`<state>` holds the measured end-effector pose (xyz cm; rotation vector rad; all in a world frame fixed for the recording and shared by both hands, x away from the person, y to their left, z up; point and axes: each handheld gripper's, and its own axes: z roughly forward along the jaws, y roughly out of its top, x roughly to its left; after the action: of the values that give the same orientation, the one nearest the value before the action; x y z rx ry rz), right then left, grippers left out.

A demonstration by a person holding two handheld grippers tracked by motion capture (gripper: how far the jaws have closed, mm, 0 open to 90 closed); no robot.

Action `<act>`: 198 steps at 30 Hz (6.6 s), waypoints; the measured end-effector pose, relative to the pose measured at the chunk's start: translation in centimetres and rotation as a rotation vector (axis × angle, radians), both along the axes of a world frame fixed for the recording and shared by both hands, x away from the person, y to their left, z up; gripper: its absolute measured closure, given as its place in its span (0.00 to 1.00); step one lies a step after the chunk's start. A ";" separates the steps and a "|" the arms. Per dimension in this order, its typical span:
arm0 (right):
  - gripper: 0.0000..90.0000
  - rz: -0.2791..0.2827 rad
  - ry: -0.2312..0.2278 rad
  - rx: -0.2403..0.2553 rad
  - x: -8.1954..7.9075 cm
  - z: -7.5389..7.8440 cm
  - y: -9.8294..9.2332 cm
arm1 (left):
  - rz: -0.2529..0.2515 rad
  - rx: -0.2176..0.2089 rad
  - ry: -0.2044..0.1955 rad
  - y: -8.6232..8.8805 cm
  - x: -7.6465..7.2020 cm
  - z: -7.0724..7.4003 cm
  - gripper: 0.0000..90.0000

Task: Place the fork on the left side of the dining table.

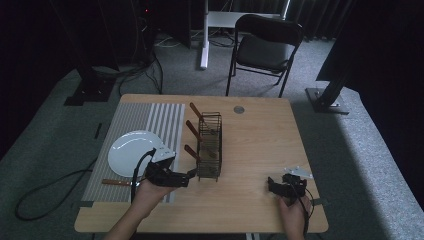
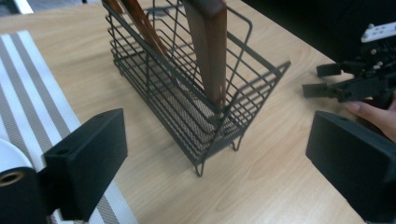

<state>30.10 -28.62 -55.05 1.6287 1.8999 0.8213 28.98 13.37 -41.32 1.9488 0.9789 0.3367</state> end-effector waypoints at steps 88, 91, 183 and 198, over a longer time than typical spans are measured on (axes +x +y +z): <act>0.14 -0.001 0.001 0.001 0.0 0.0 0.0 | 0.139 -0.262 -0.173 4.0 1.2 5.5 0.89; 0.14 0.000 0.000 0.000 0.0 0.0 0.0 | 0.166 -0.281 -0.168 5.1 1.5 5.8 0.89; 0.14 0.000 0.000 0.000 0.0 0.0 0.0 | 0.621 -0.342 0.077 15.7 18.6 -7.1 0.85; 0.14 0.000 0.000 0.000 0.0 0.0 0.0 | 0.658 -0.217 0.230 16.2 19.5 -9.9 0.79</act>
<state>30.10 -28.62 -55.05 1.6290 1.8995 0.8209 48.50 29.56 -51.21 1.4478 1.7292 0.3556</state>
